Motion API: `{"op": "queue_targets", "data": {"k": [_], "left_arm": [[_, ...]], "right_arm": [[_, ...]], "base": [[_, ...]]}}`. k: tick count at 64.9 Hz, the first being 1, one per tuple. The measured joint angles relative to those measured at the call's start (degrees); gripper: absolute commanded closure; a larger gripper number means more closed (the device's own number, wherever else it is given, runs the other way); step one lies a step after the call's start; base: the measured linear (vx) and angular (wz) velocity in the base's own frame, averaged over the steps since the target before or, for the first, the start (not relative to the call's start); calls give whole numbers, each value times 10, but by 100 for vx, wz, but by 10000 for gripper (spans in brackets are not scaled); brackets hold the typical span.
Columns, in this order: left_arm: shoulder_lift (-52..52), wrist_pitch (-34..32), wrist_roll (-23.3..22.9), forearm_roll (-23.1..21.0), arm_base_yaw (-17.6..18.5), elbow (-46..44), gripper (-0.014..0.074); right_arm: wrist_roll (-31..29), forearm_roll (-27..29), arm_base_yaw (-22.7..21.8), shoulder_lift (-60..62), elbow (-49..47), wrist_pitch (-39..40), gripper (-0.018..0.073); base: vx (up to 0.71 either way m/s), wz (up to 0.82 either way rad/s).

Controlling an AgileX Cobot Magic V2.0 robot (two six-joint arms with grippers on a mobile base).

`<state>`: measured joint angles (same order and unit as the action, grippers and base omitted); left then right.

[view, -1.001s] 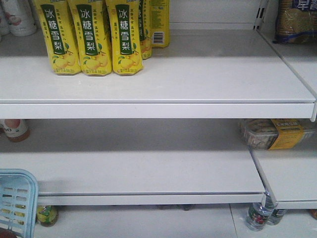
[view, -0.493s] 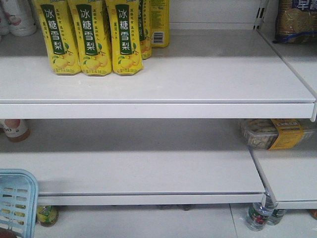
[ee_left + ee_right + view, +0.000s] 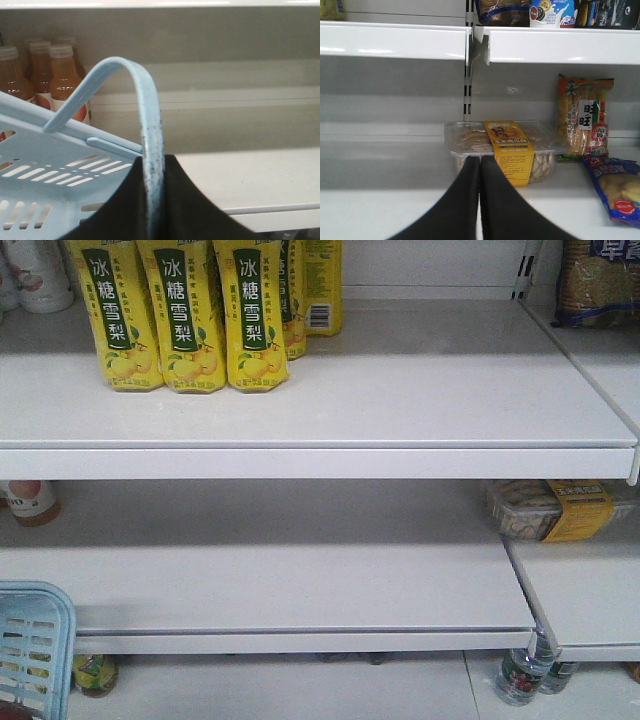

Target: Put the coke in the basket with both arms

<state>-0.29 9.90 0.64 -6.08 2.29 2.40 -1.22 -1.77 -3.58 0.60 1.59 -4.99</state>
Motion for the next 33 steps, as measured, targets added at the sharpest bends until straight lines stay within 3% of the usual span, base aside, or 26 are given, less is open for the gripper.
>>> {"op": "queue_targets", "data": {"k": [33], "left_arm": [[0, 0, 0, 0, 0, 0, 603]], "right_arm": [[0, 0, 0, 0, 0, 0, 569]], "base": [[0, 0]]}}
